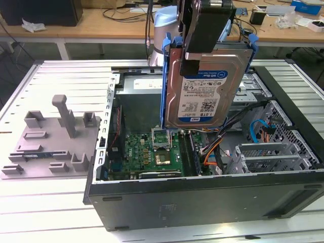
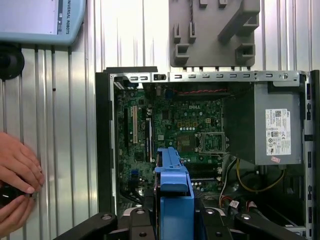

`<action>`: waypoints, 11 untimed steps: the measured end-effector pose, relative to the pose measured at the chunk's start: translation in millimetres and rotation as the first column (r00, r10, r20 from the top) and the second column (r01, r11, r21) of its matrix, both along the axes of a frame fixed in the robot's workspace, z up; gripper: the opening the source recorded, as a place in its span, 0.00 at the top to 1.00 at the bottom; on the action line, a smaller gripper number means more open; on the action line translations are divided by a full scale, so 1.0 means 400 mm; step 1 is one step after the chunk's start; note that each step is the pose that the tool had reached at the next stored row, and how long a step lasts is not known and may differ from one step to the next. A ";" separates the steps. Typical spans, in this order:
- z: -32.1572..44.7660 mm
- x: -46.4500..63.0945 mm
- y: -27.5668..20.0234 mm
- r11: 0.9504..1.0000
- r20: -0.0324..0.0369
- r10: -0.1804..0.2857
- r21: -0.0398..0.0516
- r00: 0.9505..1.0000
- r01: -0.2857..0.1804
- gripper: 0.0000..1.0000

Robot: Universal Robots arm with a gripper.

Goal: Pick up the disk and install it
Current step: 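Insert the disk into the insertion slot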

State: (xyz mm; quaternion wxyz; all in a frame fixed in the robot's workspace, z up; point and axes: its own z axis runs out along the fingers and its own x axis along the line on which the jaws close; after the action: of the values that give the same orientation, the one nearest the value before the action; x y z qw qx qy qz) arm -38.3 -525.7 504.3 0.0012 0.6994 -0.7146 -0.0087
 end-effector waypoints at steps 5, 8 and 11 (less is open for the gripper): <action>0.000 0.001 0.000 1.000 0.000 0.000 0.002 1.000 0.000 0.64; 0.000 0.001 -0.001 1.000 0.000 0.000 0.011 1.000 0.000 0.64; -0.001 0.000 -0.002 1.000 0.000 0.000 0.019 1.000 0.000 0.64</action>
State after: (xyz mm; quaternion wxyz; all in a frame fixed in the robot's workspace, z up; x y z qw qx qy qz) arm -38.2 -526.5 504.1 -0.0055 0.6994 -0.7146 -0.0155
